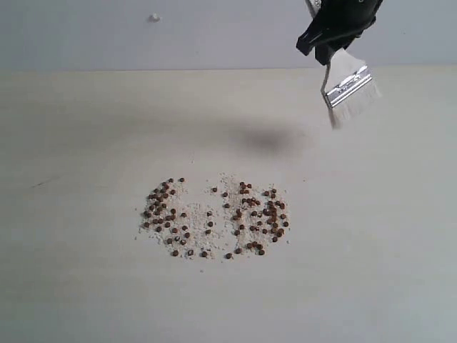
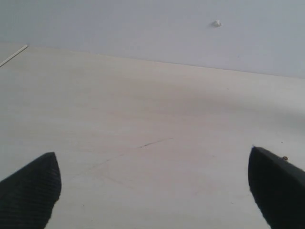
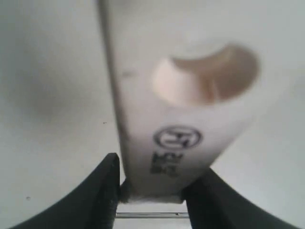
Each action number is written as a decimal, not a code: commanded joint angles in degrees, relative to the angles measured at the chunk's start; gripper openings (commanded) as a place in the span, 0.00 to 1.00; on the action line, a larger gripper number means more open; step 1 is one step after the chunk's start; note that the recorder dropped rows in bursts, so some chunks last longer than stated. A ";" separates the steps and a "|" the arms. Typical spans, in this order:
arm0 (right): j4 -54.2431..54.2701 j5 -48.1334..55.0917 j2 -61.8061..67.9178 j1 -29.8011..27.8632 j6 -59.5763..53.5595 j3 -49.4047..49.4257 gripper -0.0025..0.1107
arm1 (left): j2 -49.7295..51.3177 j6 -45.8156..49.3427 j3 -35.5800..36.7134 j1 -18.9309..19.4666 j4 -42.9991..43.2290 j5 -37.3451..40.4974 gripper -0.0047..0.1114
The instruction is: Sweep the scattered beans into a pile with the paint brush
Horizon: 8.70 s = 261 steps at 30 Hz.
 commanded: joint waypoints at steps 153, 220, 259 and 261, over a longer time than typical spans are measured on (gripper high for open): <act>31.74 -27.99 -39.63 5.96 1.66 38.42 0.02 | 98.23 -21.73 -58.44 -34.70 33.48 -53.26 0.93; 86.33 -22.22 -41.11 -5.57 -65.44 52.21 0.73 | 99.53 -59.43 -58.53 -6.31 81.90 -87.87 0.04; 106.05 5.22 -13.35 -7.40 -101.27 46.18 0.73 | 104.42 -52.99 -58.53 -2.71 81.71 -88.51 0.04; 106.05 5.22 -13.93 -7.40 -101.27 46.18 0.73 | 104.42 -52.99 -58.53 -2.71 81.71 -88.51 0.04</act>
